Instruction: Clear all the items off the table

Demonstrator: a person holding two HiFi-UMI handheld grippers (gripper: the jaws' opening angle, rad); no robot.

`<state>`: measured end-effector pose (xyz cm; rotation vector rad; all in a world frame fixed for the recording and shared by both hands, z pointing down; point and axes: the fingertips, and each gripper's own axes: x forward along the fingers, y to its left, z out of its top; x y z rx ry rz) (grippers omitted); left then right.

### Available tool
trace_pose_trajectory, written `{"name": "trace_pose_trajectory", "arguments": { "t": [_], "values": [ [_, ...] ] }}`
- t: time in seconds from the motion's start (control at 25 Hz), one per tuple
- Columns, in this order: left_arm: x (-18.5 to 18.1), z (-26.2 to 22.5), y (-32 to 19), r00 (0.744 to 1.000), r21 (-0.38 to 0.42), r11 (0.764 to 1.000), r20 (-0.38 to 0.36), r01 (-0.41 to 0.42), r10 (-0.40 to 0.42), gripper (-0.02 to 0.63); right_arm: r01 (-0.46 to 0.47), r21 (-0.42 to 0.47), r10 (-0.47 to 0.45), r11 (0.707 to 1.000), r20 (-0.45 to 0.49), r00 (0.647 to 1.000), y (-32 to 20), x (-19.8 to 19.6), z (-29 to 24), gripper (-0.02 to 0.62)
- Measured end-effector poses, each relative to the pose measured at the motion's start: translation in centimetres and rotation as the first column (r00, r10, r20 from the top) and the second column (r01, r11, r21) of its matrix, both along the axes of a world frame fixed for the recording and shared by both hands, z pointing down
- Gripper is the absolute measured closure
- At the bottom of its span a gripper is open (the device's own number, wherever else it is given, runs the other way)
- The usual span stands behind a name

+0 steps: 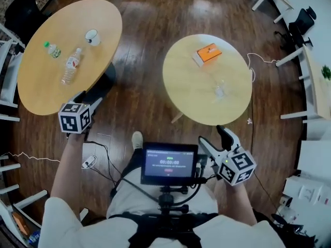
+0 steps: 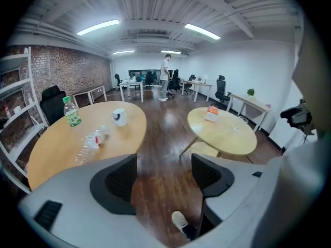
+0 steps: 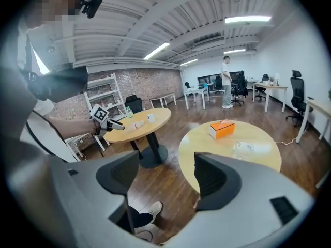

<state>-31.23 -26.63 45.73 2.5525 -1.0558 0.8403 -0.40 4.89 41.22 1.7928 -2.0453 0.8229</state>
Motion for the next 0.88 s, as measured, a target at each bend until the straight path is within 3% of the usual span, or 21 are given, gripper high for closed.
{"name": "trace_pose_trajectory", "arguments": {
  "t": [0.16, 0.32, 0.6, 0.88],
  "values": [
    [6.0, -2.2, 9.2, 0.992, -0.032, 0.998, -0.113, -0.060, 0.056, 0.270, 0.011, 0.016, -0.011, 1.000, 0.009, 1.000, 3.2, 2.7, 0.4, 0.246],
    [11.0, -3.1, 16.5, 0.980, -0.047, 0.993, -0.174, -0.106, 0.096, 0.268, 0.014, 0.028, -0.014, 1.000, 0.004, 1.000, 6.4, 5.3, 0.5, 0.246],
    [17.5, -1.6, 25.4, 0.964, -0.128, 0.968, -0.180, -0.218, 0.193, 0.268, -0.040, 0.046, 0.039, 0.998, 0.026, 0.999, 11.0, 8.9, 0.7, 0.246],
    [21.2, -2.6, 28.0, 0.937, -0.113, 0.939, -0.172, -0.324, 0.303, 0.268, -0.125, 0.067, 0.121, 0.990, 0.057, 0.991, 13.5, 10.2, 1.5, 0.246]
  ]
}}
